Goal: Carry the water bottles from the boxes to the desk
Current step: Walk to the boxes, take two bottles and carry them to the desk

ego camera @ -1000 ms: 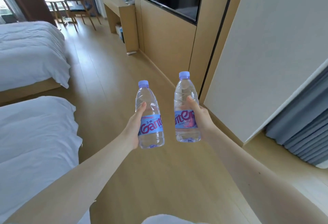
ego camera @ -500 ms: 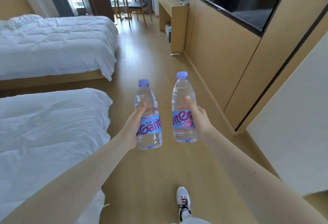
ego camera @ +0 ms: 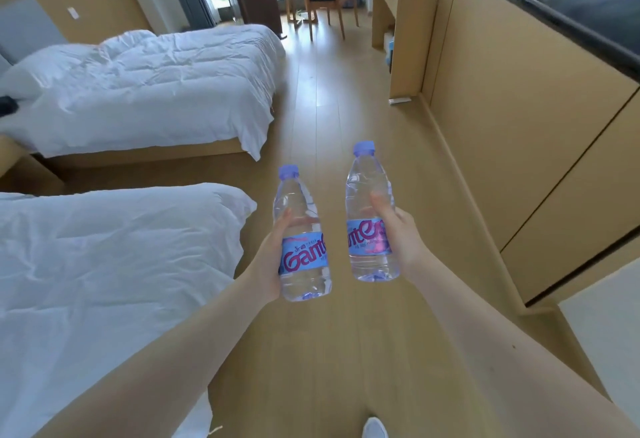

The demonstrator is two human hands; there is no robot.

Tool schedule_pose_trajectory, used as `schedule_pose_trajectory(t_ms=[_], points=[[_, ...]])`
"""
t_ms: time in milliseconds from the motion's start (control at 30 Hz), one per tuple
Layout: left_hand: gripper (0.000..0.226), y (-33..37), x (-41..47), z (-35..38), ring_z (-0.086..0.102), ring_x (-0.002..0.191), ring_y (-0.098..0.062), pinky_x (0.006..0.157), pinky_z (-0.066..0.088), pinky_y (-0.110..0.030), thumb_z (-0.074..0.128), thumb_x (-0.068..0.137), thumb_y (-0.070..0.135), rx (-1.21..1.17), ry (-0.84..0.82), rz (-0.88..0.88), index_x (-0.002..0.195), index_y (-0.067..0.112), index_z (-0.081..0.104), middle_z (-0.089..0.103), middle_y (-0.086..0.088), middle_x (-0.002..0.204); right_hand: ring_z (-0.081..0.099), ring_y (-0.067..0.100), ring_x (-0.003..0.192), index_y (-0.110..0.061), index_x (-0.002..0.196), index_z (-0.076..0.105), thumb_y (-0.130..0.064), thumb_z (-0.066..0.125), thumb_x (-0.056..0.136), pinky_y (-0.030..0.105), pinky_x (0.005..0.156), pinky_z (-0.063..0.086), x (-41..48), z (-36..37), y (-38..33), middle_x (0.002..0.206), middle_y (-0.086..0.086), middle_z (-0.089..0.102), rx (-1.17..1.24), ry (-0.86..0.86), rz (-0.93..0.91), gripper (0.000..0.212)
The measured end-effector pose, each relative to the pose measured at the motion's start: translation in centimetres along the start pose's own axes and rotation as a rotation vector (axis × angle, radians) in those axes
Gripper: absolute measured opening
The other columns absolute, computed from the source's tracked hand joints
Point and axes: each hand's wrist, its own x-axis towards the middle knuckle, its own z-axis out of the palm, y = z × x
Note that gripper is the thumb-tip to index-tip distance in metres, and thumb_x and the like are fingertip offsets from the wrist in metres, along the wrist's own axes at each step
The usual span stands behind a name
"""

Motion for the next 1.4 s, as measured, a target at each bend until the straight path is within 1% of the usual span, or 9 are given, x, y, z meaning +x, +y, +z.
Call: schedule_pose_trajectory(t_ms=[133, 267, 367, 500, 633, 767, 900, 1100, 1400], points=[[0.056, 1.1, 2.9, 0.4, 0.070, 0.070, -0.019, 0.064, 0.059, -0.032, 0.052, 0.073, 0.062, 0.017, -0.003, 0.008, 0.106, 0.018, 0.058, 0.070, -0.007, 0.086, 0.071, 0.018, 0.064, -0.005, 0.099, 0.062, -0.043, 0.059, 0.090, 0.026, 0.057, 0.055, 3.0, -1.0, -0.5, 0.073, 0.006, 0.072, -0.005, 0.002, 0.038, 0.039], [0.082, 2.7, 6.5, 1.1, 0.070, 0.077, -0.025, 0.068, 0.058, -0.036, 0.071, 0.058, 0.070, 0.052, 0.028, 0.024, 0.117, 0.016, 0.055, 0.069, -0.011, 0.098, 0.072, 0.022, 0.074, -0.002, 0.110, 0.061, -0.048, 0.062, 0.087, 0.032, 0.068, 0.056, 6.0, -1.8, -1.3, 0.087, 0.011, 0.073, -0.033, 0.042, 0.037, 0.052], [0.063, 4.3, 9.8, 1.7, 0.070, 0.077, -0.025, 0.069, 0.058, -0.036, 0.062, 0.068, 0.066, 0.055, -0.019, 0.022, 0.110, 0.019, 0.060, 0.070, -0.011, 0.095, 0.072, 0.022, 0.079, -0.003, 0.112, 0.061, -0.053, 0.065, 0.085, 0.034, 0.076, 0.057, 8.5, -2.5, -2.2, 0.094, 0.013, 0.073, -0.036, 0.101, 0.034, 0.058], [0.052, 6.5, 13.9, 2.9, 0.070, 0.071, -0.023, 0.063, 0.059, -0.034, 0.053, 0.072, 0.061, 0.084, -0.109, 0.007, 0.104, 0.021, 0.064, 0.071, -0.010, 0.089, 0.072, 0.017, 0.070, 0.002, 0.110, 0.062, -0.049, 0.058, 0.089, 0.030, 0.070, 0.057, 11.1, -3.6, -3.5, 0.082, 0.009, 0.073, -0.034, 0.180, 0.027, 0.056], [0.064, 9.3, 18.6, 4.0, 0.070, 0.072, -0.023, 0.069, 0.058, -0.035, 0.055, 0.069, 0.067, 0.096, -0.162, -0.056, 0.109, 0.018, 0.064, 0.072, -0.009, 0.088, 0.071, 0.014, 0.064, 0.004, 0.106, 0.065, -0.047, 0.054, 0.093, 0.024, 0.062, 0.056, 14.9, -3.9, -5.1, 0.073, 0.005, 0.072, -0.044, 0.237, 0.030, 0.054], [0.048, 13.5, 22.9, 3.3, 0.070, 0.065, -0.022, 0.060, 0.059, -0.032, 0.048, 0.086, 0.061, 0.064, -0.207, -0.074, 0.098, 0.019, 0.067, 0.072, -0.008, 0.082, 0.072, 0.020, 0.072, 0.003, 0.112, 0.066, -0.051, 0.054, 0.091, 0.028, 0.070, 0.057, 19.5, -2.4, -7.6, 0.089, 0.015, 0.074, -0.064, 0.271, 0.019, 0.058], [0.050, 18.6, 26.6, 1.5, 0.070, 0.062, -0.020, 0.054, 0.058, -0.030, 0.047, 0.085, 0.060, 0.071, -0.241, -0.055, 0.099, 0.015, 0.064, 0.073, -0.006, 0.078, 0.072, 0.024, 0.080, 0.000, 0.116, 0.065, -0.050, 0.056, 0.090, 0.031, 0.074, 0.058, 24.8, 0.0, -10.0, 0.099, 0.020, 0.072, -0.041, 0.270, -0.008, 0.056], [0.053, 23.1, 30.9, -0.9, 0.071, 0.065, -0.021, 0.056, 0.058, -0.031, 0.052, 0.076, 0.058, 0.083, -0.264, 0.010, 0.105, 0.015, 0.062, 0.073, -0.007, 0.081, 0.071, 0.018, 0.067, 0.005, 0.113, 0.064, -0.042, 0.058, 0.092, 0.024, 0.060, 0.057, 30.6, 3.0, -11.4, 0.086, 0.014, 0.072, -0.016, 0.269, -0.023, 0.052], [0.058, 27.3, 36.2, -2.8, 0.070, 0.064, -0.020, 0.058, 0.059, -0.032, 0.046, 0.080, 0.067, -0.063, -0.225, -0.062, 0.095, 0.014, 0.064, 0.072, -0.007, 0.078, 0.073, 0.023, 0.078, 0.000, 0.116, 0.065, -0.048, 0.057, 0.090, 0.032, 0.071, 0.059, 39.1, 4.7, -14.5, 0.096, 0.017, 0.073, -0.030, 0.183, -0.032, 0.056]])
